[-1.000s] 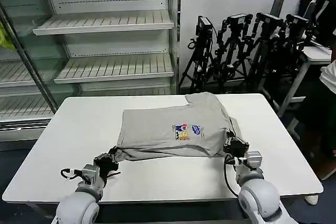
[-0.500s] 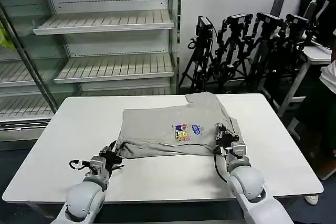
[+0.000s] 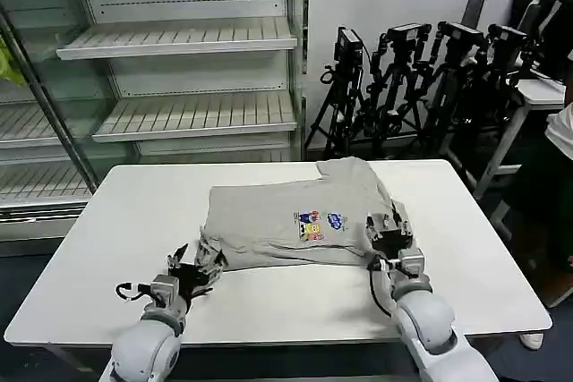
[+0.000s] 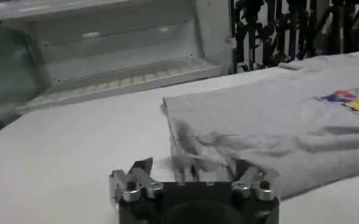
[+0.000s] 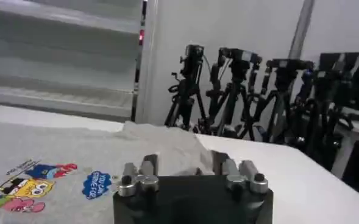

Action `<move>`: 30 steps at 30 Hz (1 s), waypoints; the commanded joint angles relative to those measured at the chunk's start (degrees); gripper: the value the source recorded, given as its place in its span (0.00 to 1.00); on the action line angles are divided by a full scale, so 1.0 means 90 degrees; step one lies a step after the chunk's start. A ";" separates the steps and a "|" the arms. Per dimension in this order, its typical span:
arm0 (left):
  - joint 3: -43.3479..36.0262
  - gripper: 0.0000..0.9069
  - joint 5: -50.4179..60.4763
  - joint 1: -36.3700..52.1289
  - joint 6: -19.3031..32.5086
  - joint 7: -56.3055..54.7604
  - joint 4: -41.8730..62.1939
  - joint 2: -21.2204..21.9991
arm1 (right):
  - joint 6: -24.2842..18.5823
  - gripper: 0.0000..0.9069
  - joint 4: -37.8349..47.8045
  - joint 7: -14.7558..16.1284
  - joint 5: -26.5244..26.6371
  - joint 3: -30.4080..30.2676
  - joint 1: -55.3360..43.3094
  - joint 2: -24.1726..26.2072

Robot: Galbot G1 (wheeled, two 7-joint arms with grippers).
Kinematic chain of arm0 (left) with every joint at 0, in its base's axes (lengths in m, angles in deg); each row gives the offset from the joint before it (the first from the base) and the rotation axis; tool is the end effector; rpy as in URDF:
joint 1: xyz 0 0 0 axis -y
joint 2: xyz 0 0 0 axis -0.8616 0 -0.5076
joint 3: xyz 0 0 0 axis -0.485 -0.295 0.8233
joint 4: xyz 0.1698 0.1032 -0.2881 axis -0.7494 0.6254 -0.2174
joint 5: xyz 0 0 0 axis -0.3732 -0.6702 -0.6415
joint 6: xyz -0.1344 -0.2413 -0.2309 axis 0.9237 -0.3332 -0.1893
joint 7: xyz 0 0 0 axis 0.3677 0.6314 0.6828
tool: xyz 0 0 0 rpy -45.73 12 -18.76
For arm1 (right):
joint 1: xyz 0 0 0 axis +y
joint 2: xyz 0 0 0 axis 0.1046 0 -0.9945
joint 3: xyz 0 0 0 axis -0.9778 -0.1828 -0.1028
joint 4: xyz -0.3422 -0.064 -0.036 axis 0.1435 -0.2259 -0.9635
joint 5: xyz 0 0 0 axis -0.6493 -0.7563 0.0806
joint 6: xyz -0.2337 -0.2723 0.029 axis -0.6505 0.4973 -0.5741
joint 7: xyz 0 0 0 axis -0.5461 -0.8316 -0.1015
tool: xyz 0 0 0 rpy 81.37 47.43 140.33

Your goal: Fold and organize the clothes.

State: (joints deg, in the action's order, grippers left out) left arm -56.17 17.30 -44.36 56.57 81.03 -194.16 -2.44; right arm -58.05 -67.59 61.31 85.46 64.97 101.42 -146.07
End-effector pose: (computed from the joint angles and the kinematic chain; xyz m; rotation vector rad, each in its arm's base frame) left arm 0.2691 0.0322 -0.2850 -0.1216 -2.7225 -0.1937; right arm 0.3109 -0.0314 -0.2790 -0.0002 -2.9498 0.2386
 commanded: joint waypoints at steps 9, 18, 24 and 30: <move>0.0082 0.02 -0.0167 -0.0222 0.0027 -0.0063 0.0084 0.0145 | 0.1093 0.33 0.0324 -0.0077 0.1241 0.0289 0.0384 0.0027; 0.0074 0.02 -0.0161 -0.0204 0.0139 -0.0056 0.0180 0.0101 | 0.1152 0.00 0.0375 -0.0055 0.1508 0.0275 0.0428 0.0054; 0.0064 0.02 -0.0181 -0.0228 0.0168 -0.0021 0.0152 0.0124 | 0.1102 0.00 0.0244 -0.0078 0.1510 0.0292 0.0495 0.0084; 0.0089 0.02 -0.0205 -0.0387 0.0181 -0.0002 -0.0050 0.0118 | 0.1100 0.00 -0.0157 -0.0108 0.1471 0.0362 0.0671 0.0225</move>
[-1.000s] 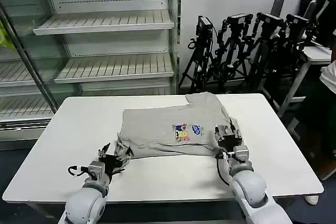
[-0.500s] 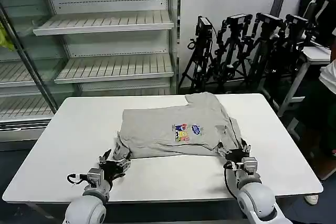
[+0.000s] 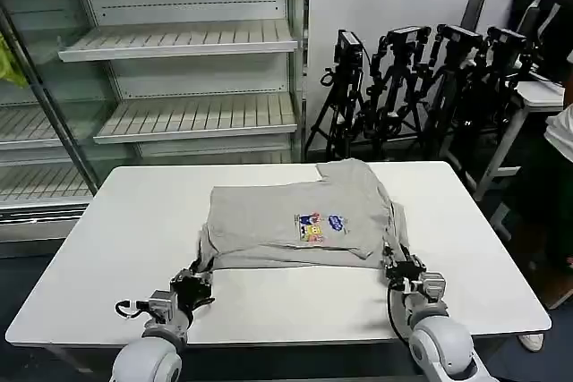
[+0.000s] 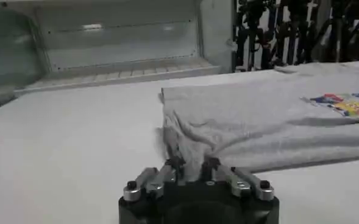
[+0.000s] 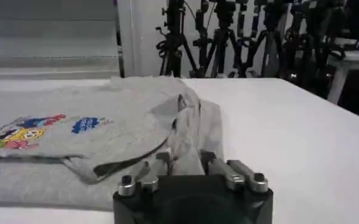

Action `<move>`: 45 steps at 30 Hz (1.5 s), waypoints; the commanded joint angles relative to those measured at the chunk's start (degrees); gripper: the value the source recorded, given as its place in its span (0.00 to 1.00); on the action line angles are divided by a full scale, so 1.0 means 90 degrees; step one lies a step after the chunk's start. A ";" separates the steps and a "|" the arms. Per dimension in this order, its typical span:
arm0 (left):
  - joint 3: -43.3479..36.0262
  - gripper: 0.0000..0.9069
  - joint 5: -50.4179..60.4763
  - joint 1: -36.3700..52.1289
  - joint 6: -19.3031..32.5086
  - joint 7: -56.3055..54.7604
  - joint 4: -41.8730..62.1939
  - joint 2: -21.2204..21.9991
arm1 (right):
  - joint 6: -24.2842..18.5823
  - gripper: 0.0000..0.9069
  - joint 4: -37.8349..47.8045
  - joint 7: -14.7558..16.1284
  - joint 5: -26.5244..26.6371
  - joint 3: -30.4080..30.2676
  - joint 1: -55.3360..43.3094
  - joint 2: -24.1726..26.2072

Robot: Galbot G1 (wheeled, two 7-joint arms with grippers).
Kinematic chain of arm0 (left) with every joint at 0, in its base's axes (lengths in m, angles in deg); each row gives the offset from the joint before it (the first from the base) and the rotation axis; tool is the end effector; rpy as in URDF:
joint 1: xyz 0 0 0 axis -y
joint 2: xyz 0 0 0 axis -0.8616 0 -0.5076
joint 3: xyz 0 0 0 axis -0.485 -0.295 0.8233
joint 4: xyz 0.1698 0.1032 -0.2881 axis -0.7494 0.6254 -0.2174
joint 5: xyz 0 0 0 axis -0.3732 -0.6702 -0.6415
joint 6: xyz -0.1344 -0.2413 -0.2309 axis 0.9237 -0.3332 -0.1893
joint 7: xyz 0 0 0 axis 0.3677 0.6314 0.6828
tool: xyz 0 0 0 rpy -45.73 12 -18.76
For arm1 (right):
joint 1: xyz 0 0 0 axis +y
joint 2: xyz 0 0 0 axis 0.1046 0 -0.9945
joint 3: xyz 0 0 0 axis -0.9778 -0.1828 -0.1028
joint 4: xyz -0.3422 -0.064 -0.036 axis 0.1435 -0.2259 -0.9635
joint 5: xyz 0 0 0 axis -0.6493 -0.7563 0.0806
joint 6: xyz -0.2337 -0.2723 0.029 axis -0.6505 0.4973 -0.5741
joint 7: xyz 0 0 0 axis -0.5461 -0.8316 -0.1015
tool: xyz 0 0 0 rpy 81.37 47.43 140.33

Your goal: Fold and organize the clothes.

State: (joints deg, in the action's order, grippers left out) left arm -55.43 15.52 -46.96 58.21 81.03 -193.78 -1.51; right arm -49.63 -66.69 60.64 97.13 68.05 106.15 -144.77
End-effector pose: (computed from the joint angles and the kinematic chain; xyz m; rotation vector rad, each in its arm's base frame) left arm 0.2569 0.0334 -0.2985 -0.1173 -2.7016 -0.1221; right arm 0.2922 -0.0556 -0.3013 -0.0216 -2.6854 0.0517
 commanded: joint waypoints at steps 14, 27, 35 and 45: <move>0.0267 0.02 0.0281 -0.2306 0.0049 -0.0069 -0.2135 0.0026 | 0.0270 0.00 -0.2494 -0.0098 0.0160 0.1099 0.2330 0.0830; 0.0379 1.00 0.0803 -0.3955 -0.0034 -0.0089 -0.3261 -0.0035 | 0.0312 1.00 -0.3239 -0.0265 -0.0073 0.1392 0.2760 0.0847; 0.0539 1.00 0.0826 -0.3723 -0.0075 -0.0030 -0.3282 -0.0062 | 0.0157 1.00 -0.3404 -0.0407 0.0107 0.1484 0.1867 0.0859; 0.0975 1.00 -0.0825 -0.1742 -0.0185 -0.0201 -0.2687 -0.0737 | 0.0462 1.00 -0.1159 -0.0567 0.0489 0.0279 -0.1363 0.0732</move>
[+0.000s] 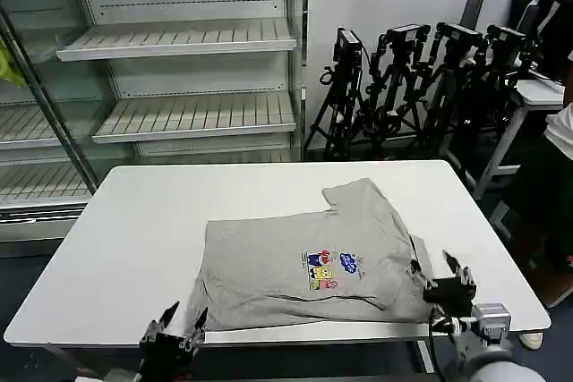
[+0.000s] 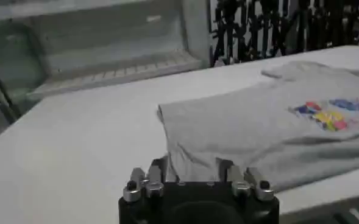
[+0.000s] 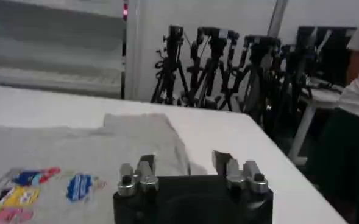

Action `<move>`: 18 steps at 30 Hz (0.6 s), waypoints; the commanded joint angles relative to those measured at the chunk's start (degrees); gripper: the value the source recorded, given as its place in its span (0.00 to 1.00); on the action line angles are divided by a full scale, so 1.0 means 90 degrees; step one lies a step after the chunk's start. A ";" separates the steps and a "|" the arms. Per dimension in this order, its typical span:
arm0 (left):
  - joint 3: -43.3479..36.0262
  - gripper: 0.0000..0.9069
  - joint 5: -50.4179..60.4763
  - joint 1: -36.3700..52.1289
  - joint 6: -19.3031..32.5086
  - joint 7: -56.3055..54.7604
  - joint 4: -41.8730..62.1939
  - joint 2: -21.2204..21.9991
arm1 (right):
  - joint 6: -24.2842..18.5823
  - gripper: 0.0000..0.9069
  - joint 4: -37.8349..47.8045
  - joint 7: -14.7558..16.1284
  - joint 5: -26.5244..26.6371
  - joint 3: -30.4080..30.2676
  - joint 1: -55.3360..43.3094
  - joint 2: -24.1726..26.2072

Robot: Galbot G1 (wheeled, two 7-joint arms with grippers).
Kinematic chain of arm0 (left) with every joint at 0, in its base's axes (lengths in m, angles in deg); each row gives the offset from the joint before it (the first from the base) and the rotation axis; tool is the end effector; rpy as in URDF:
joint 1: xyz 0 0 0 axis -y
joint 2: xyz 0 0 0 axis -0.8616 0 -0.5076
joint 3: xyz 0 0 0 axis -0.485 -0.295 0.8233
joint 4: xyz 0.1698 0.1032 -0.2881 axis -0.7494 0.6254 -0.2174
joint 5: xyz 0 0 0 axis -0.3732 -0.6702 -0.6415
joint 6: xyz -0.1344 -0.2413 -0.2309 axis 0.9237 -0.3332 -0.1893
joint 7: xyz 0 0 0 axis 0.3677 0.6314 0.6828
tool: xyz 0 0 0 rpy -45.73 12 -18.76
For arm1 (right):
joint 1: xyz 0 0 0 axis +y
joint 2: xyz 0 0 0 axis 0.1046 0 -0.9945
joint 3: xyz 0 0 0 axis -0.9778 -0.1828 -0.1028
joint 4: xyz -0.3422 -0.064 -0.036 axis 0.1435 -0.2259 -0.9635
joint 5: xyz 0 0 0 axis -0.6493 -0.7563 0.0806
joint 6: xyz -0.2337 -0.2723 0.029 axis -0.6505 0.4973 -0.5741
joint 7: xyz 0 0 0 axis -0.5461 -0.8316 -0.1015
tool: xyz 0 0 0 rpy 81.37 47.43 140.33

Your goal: Fold and organize the clothes.

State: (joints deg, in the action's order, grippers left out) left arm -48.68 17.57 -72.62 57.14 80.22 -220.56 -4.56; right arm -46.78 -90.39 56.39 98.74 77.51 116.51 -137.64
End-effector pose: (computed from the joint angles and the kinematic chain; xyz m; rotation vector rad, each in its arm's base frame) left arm 0.1267 0.0304 -0.2110 -0.1621 -2.7184 -0.1966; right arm 0.2225 -0.0645 -0.1864 -0.0425 -2.8916 0.1836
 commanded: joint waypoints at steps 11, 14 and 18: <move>-0.0762 1.00 -0.2291 0.4010 -0.0390 -0.0757 0.2422 -0.0900 | 0.0268 1.00 0.4321 0.0061 0.0335 -0.2040 -0.5143 -0.0517; -0.1117 1.00 -0.2651 0.4600 -0.0397 -0.0939 0.3109 -0.0947 | 0.0265 1.00 0.5152 0.0147 0.0181 -0.2318 -0.5802 -0.0739; -0.1531 1.00 -0.2827 0.5360 -0.0404 -0.1071 0.3818 -0.0943 | 0.0199 1.00 0.5987 0.0261 -0.0020 -0.2596 -0.6287 -0.1003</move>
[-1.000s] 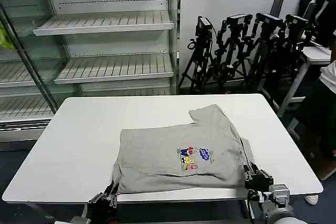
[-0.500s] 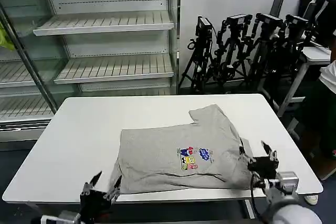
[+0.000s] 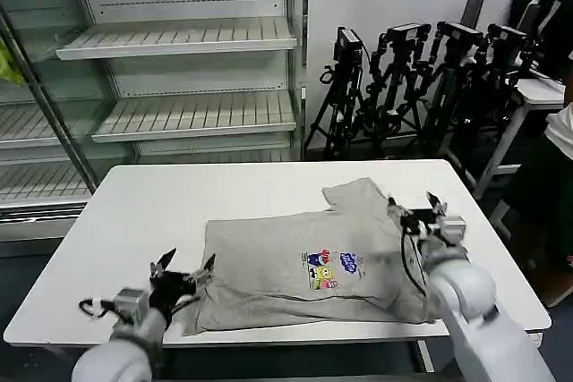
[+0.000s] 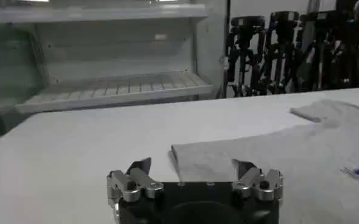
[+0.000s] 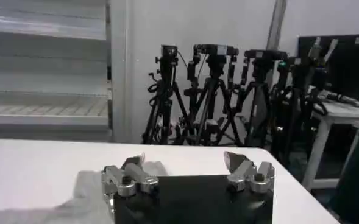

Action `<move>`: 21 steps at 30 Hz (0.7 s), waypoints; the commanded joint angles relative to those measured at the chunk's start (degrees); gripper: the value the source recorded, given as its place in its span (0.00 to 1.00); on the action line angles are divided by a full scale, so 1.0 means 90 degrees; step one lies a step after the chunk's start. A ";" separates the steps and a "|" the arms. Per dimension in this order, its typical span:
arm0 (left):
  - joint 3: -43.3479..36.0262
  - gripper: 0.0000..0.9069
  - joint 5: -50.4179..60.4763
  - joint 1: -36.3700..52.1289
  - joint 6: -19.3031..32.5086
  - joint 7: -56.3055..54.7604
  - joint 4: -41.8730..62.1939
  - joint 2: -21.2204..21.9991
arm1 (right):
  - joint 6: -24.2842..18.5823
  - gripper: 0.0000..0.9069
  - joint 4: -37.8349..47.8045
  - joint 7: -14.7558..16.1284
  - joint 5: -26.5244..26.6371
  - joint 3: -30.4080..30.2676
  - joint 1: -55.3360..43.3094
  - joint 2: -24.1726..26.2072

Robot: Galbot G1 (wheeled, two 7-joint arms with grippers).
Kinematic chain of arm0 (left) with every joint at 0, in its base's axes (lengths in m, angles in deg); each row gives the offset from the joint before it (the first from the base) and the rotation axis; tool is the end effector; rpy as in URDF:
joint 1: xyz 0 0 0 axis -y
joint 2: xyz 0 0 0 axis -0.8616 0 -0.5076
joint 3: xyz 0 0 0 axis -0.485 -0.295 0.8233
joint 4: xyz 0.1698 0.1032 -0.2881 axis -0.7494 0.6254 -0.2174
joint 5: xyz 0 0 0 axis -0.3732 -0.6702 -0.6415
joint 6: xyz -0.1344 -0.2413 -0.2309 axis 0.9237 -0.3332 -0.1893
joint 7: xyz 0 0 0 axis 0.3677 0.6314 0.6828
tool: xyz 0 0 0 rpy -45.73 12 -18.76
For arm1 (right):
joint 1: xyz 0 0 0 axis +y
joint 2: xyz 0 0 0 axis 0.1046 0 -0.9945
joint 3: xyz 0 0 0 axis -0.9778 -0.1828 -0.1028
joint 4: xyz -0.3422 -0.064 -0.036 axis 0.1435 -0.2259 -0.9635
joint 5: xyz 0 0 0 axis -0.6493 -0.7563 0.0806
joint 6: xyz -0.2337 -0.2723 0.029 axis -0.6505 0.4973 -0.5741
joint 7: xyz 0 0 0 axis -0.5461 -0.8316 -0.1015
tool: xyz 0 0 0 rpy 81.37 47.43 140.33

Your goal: Fold and organize the clothes.

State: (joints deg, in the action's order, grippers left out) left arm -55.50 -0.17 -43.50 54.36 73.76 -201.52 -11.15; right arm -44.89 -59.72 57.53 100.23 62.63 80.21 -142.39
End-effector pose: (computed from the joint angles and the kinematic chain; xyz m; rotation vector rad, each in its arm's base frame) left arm 0.2643 0.0498 -0.2310 -0.1500 -2.7600 -0.0497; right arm 0.4117 -0.0545 -0.1913 -0.0596 -2.8960 0.1312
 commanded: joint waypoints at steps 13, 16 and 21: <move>-0.1538 1.00 -0.0524 0.3106 -0.0094 -0.0478 0.3178 0.0434 | -0.0123 1.00 0.4192 0.0468 -0.0445 -0.1049 -0.2439 -0.0945; -0.1557 1.00 -0.0466 0.3144 -0.0093 -0.0479 0.3314 0.0517 | 0.0026 1.00 0.4385 0.0540 -0.0239 -0.1043 -0.2357 -0.1000; -0.1561 1.00 -0.0400 0.3099 -0.0093 -0.0493 0.3390 0.0580 | 0.0083 1.00 0.4464 0.0625 -0.0186 -0.1083 -0.2255 -0.1035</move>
State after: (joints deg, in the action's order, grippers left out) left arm -67.51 -3.58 -19.76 53.66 69.85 -176.50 -7.19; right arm -44.81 -27.44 62.03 98.02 54.29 62.42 -150.26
